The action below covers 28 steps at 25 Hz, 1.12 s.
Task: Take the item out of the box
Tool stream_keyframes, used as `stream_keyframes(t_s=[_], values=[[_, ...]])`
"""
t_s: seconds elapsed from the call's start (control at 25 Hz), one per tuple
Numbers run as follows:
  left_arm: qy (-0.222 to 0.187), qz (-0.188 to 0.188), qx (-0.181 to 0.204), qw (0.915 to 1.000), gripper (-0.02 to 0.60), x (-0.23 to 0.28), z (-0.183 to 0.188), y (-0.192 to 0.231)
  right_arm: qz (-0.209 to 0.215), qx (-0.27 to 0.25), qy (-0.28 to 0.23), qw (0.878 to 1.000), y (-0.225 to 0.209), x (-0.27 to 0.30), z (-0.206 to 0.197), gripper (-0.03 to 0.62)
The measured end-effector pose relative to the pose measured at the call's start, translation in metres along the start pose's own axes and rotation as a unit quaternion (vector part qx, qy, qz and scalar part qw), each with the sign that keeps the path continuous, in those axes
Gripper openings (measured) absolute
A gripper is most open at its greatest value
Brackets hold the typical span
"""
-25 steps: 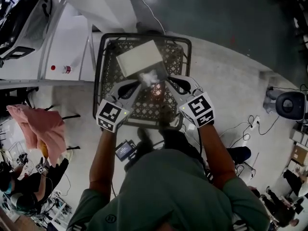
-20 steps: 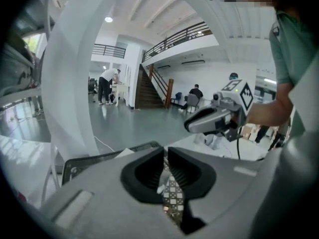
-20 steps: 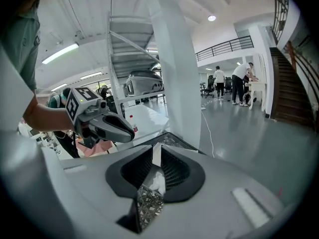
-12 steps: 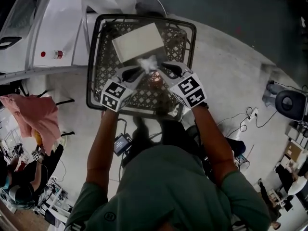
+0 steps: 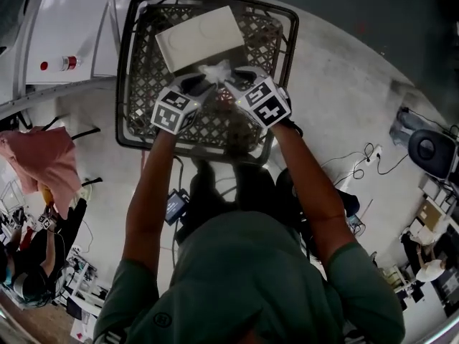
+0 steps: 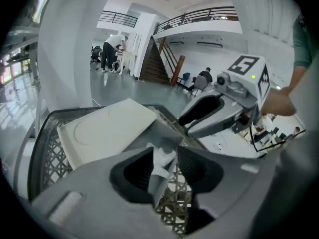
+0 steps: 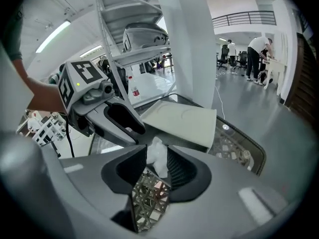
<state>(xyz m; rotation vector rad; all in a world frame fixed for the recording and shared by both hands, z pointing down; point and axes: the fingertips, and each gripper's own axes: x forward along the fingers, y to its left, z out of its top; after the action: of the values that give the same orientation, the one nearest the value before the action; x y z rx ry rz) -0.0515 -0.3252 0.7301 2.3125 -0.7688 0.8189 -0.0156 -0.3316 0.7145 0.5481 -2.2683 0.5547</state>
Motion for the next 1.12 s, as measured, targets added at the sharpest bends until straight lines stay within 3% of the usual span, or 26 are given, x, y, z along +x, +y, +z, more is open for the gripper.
stream_keyframes(t_s=[0.24, 0.6, 0.72, 0.88, 1.0, 1.12], values=[[0.047, -0.004, -0.014, 0.9988, 0.202, 0.032, -0.027, 0.014, 0.009, -0.014, 0.057, 0.998, -0.009, 0.039, -0.027, 0.137], [0.088, 0.004, -0.006, 0.9961, 0.198, 0.057, -0.047, 0.024, 0.026, -0.044, 0.127, 0.991, -0.014, 0.079, -0.052, 0.143], [0.117, 0.017, 0.028, 0.9927, 0.166, 0.061, -0.052, 0.026, 0.025, -0.052, 0.16, 0.985, -0.016, 0.09, -0.06, 0.133], [0.151, 0.036, 0.071, 0.9853, 0.111, 0.067, -0.061, 0.028, 0.017, -0.052, 0.19, 0.98, -0.015, 0.099, -0.066, 0.052], [0.154, 0.028, 0.076, 0.9848, 0.028, 0.074, -0.062, 0.023, 0.012, -0.048, 0.193, 0.98, -0.015, 0.1, -0.066, 0.016], [0.138, 0.032, 0.081, 0.9866, 0.011, 0.072, -0.061, 0.024, 0.011, -0.046, 0.179, 0.983, -0.011, 0.099, -0.059, 0.006]])
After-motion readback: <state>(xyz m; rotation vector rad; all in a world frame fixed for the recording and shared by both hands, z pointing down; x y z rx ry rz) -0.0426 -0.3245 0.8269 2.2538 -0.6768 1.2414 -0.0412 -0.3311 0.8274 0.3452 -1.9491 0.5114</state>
